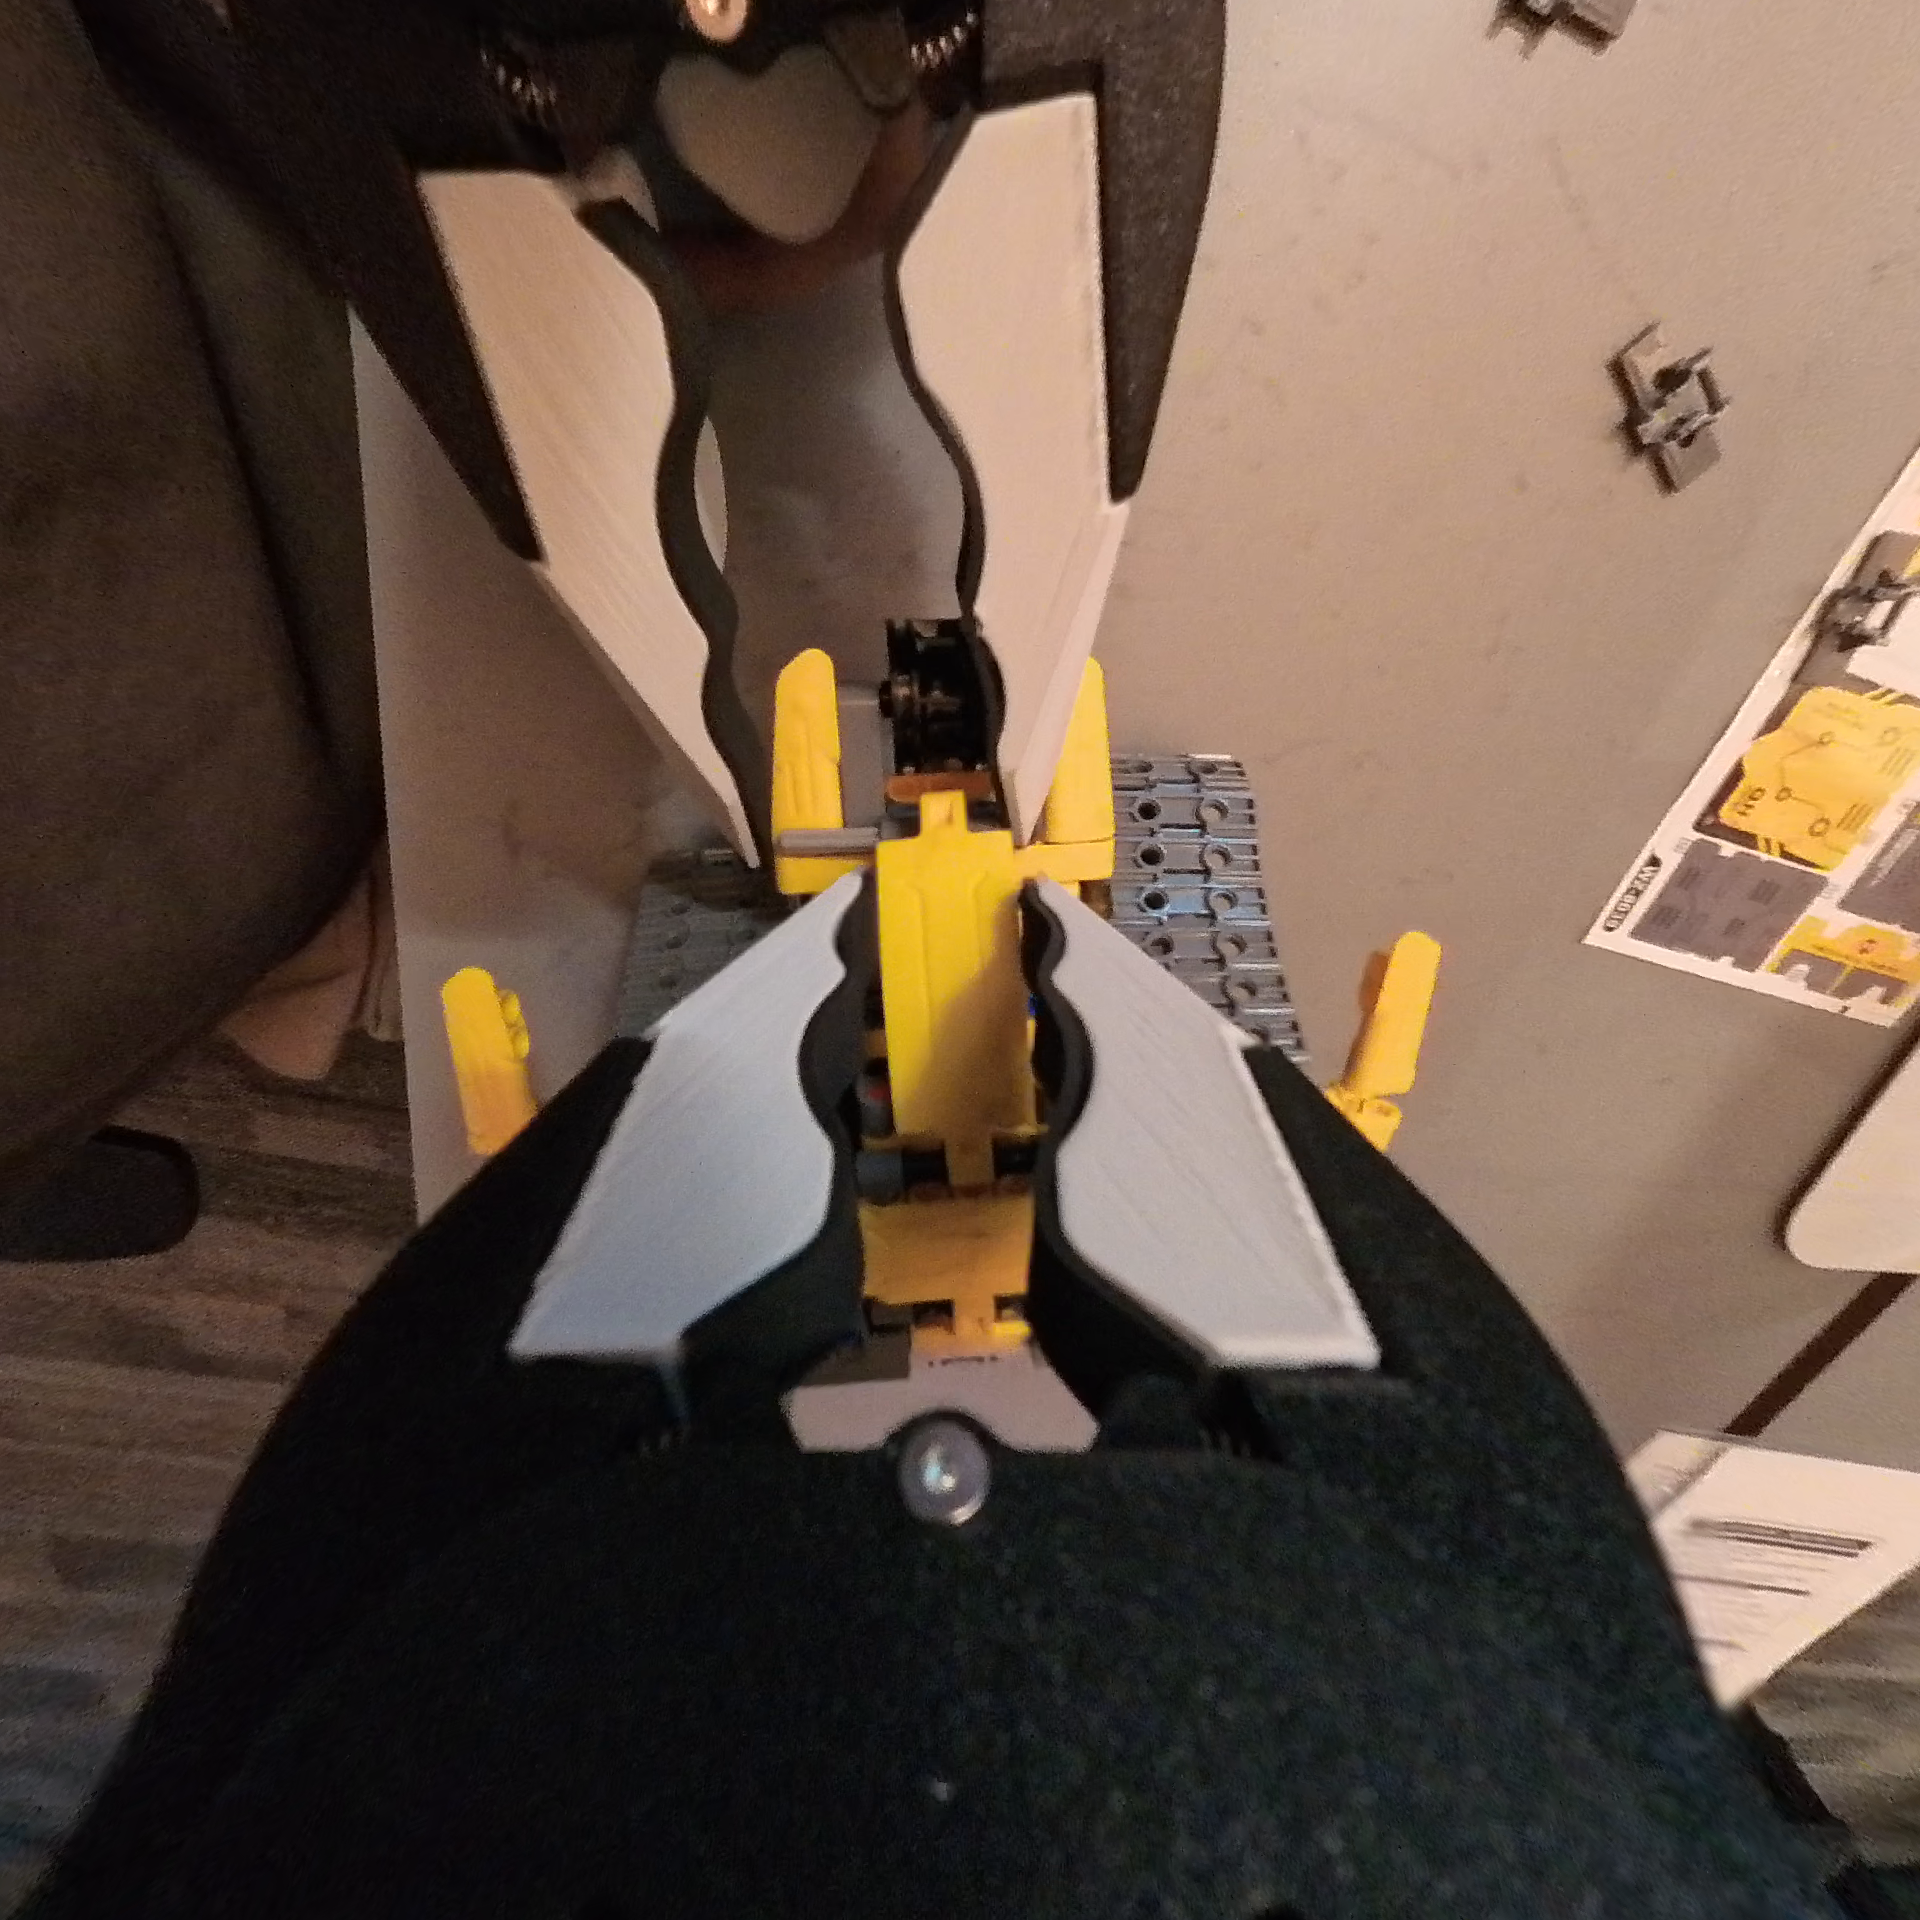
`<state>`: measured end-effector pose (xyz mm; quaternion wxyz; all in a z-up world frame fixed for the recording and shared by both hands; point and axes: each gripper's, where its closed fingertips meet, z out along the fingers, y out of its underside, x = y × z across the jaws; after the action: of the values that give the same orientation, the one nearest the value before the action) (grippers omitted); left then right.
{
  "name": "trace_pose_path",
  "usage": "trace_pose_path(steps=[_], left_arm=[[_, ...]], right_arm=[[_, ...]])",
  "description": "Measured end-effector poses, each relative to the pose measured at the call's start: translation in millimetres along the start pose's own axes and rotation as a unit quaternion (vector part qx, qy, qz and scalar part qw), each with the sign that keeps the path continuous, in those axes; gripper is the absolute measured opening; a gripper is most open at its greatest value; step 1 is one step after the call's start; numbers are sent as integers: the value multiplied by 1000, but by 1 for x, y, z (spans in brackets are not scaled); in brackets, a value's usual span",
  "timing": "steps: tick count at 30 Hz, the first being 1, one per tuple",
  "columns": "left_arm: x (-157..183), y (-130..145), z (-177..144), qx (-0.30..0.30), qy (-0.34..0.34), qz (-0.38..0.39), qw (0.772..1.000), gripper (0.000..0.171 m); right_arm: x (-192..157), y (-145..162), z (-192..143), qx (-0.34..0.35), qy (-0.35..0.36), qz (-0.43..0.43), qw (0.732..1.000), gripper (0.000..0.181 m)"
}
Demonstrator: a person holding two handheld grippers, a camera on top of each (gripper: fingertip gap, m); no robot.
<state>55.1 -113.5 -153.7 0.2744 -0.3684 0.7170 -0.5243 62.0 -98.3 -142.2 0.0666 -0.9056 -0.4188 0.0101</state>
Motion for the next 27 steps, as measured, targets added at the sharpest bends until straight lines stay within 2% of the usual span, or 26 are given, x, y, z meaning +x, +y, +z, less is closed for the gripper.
trace_pose_path(steps=[8, 13, 17, 23, 27], left_arm=[[1, -2, -2, 7, 2, -2, 1000, 49], [-4, -14, -14, 60, 3, -49, 997, 79], [-4, -7, -5, 27, 0, -48, 998, 90], [7, -4, 5, 5, 14, -40, 999, 81], [34, -3, 10, -5, 39, -48, 998, 78]], right_arm=[[0, 3, 2, -39, 17, -13, 999, 26], [-2, 6, 1, -29, 17, -8, 999, 26], [-7, 8, 0, -17, 22, -17, 999, 26], [-16, 13, -7, -2, 46, -28, 999, 29], [-31, 21, -14, 16, 50, -15, 999, 33]])
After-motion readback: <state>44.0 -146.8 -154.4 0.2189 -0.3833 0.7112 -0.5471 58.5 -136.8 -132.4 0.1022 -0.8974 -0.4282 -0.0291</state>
